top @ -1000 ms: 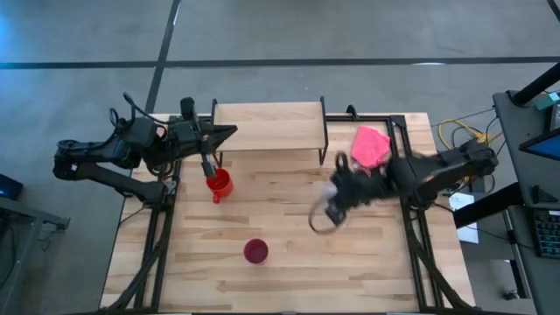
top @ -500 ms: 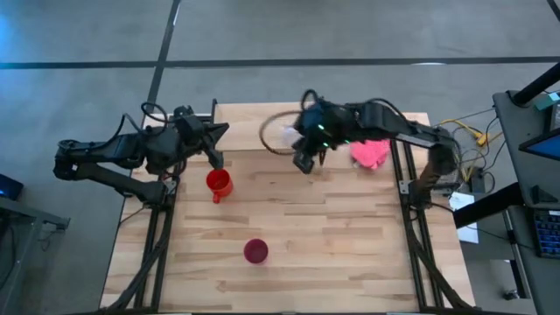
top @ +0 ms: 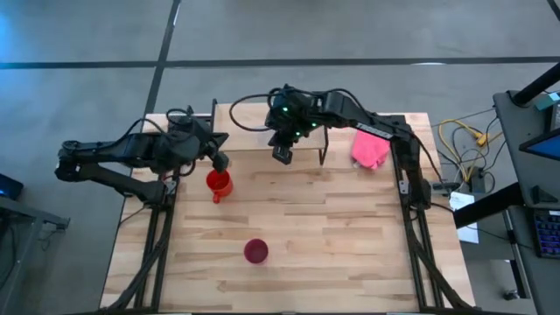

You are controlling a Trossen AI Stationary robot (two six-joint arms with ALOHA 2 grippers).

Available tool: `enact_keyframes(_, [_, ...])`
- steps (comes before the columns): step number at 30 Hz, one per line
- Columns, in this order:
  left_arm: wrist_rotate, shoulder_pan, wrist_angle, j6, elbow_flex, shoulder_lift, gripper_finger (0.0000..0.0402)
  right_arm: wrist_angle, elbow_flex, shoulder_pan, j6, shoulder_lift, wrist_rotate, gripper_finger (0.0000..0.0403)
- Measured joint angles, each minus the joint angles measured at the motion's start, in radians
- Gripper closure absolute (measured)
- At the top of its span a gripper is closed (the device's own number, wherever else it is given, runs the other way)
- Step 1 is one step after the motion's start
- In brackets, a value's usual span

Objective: Stack small to large cups/mugs on shelf
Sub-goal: Put the transparent mug on the shelf

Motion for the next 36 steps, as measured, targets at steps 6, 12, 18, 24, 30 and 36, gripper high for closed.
enact_keyframes(6, [0.09, 0.049, 0.014, 0.001, -0.013, 0.088, 0.04, 0.03, 0.014, -0.01, -0.013, 0.037, 0.0, 0.0394])
enact_keyframes(12, [0.097, 0.06, 0.101, 0.091, -0.021, 0.171, 0.04, 0.029, 0.015, -0.01, -0.019, 0.038, 0.004, 0.0394])
enact_keyframes(18, [0.137, 0.084, 0.188, 0.117, -0.022, 0.212, 0.04, 0.023, 0.015, -0.012, -0.013, 0.032, 0.007, 0.0394])
enact_keyframes(24, [0.2, 0.089, 0.209, 0.11, -0.023, 0.232, 0.04, -0.051, 0.015, 0.01, -0.002, 0.031, 0.007, 0.0394])
enact_keyframes(30, [0.253, 0.088, 0.21, 0.108, -0.023, 0.183, 0.04, -0.259, 0.015, 0.058, -0.076, 0.031, 0.008, 0.0394])
enact_keyframes(36, [0.461, 0.09, 0.209, 0.205, -0.024, 0.106, 0.04, -0.333, 0.015, 0.131, -0.388, 0.026, 0.007, 0.0394])
